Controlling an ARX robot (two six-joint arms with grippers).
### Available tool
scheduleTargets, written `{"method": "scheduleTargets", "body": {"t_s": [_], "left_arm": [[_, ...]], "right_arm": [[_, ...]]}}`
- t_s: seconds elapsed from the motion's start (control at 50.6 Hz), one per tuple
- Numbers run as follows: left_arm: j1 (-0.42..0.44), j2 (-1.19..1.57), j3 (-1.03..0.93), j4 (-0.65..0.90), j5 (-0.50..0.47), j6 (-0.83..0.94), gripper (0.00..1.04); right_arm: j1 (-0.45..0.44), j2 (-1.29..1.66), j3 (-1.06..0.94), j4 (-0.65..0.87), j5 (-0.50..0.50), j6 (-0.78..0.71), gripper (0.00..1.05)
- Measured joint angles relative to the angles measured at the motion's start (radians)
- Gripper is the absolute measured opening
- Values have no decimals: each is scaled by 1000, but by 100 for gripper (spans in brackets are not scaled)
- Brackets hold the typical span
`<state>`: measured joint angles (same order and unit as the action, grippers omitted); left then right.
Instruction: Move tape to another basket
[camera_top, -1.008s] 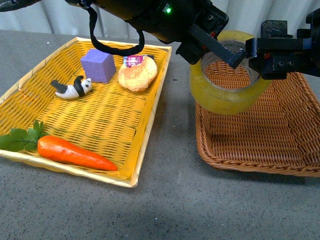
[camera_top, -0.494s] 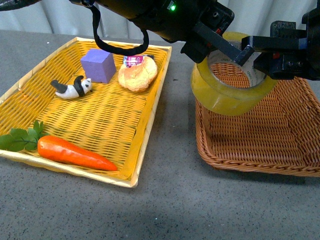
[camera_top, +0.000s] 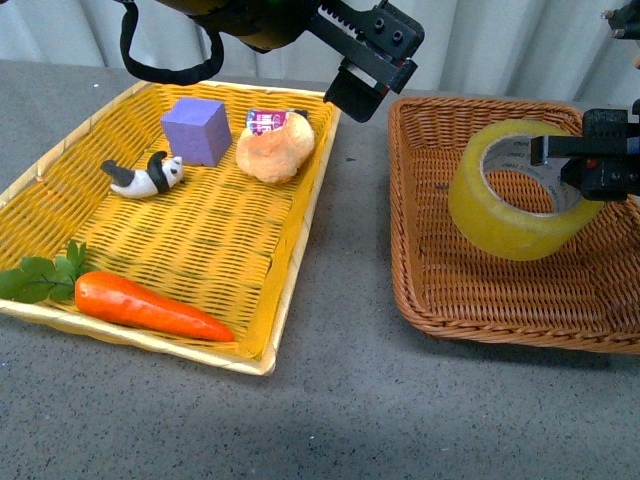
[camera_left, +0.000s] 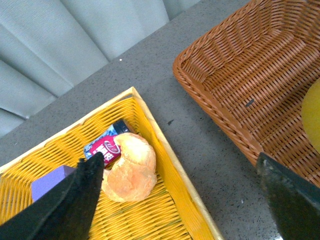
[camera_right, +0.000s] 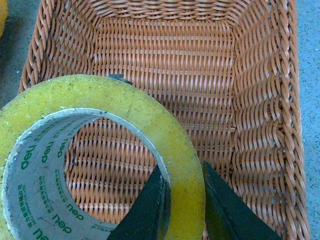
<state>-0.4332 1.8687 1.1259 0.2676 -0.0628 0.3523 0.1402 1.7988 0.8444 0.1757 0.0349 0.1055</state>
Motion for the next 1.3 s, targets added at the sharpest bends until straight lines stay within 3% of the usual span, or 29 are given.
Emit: {"method": "scheduleTargets", "body": {"t_s": [0.04,0.494,0.711,0.988,1.067,1.146,1.205,1.304], "left_arm": [[5,-6,-10,9,-8,-5,100],[101,-77,-101,113,-102,-128,98],[106,-85,-108,122,-150,-172,98],[101,-118,-132,180,-279,-274,98],[98,-126,-156,285,-315,-281,95],[114,-162,-254,494,-243,-312,83],[128,-192,-320,578,-223,-322,75],[165,-276,-457,666,-193,-333,59]], "right_arm": [[-5,13,7,1,-3,-3,15],[-76,217,95,34,-37,-35,15],[-63,204,90,53,-37,-30,47],[-69,72,-8,198,-16,-42,88],[-76,44,-15,203,-6,-46,98],[-79,40,-16,204,-6,-50,95],[-79,67,-60,365,12,-63,90],[-84,109,-224,820,17,-85,74]]}}
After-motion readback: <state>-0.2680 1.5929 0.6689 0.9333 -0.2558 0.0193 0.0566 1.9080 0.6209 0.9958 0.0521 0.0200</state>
